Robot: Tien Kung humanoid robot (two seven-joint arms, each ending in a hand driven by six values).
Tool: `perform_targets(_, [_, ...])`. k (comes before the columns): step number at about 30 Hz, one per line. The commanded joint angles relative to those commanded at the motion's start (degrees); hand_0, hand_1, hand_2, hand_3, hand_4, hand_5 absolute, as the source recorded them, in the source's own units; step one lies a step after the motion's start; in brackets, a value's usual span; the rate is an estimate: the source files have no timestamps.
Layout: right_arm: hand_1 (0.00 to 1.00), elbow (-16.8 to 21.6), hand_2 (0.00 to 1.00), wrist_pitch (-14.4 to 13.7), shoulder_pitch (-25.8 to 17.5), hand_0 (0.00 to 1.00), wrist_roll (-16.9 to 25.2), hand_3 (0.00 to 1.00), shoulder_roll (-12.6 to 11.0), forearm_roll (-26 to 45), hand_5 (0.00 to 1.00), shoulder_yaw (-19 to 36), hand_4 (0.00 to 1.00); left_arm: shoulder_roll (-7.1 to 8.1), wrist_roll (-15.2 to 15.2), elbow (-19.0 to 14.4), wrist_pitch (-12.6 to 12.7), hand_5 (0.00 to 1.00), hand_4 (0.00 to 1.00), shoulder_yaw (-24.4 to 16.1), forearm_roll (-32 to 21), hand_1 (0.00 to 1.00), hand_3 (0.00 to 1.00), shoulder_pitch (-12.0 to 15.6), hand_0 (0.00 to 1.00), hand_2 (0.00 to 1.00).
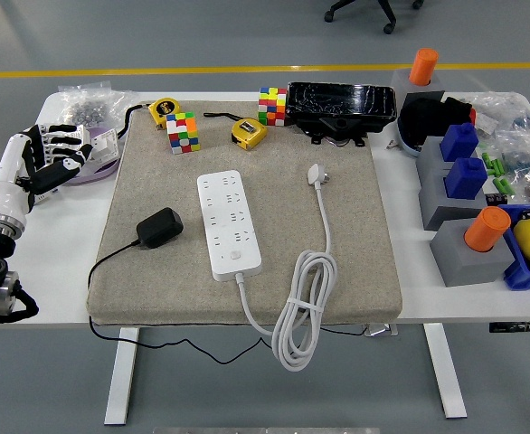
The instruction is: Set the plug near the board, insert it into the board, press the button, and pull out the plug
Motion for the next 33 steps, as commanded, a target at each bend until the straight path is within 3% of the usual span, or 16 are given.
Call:
perform_targets(19, [0.676, -0.5, 0.670, 0.1, 0.8, 0.665, -0.1, 0.560, 0.3, 0.3, 0.517, -0.9, 0.924, 0.90, 0.1, 0.0, -0.2, 0.154, 0.761, 0.6, 0.1, 0.505, 0.591, -1.2, 0.479, 0.551])
perform_targets(33, [0.674, -0.4, 0.670, 0.0, -0.4, 0.665, -0.1, 0.560, 0.3, -0.1, 0.515, -0.1, 0.921, 0.22, 0.4, 0.1, -0.6, 0.155, 0.760, 0.6, 0.3, 0.504, 0.589, -1.2, 0.476, 0.550])
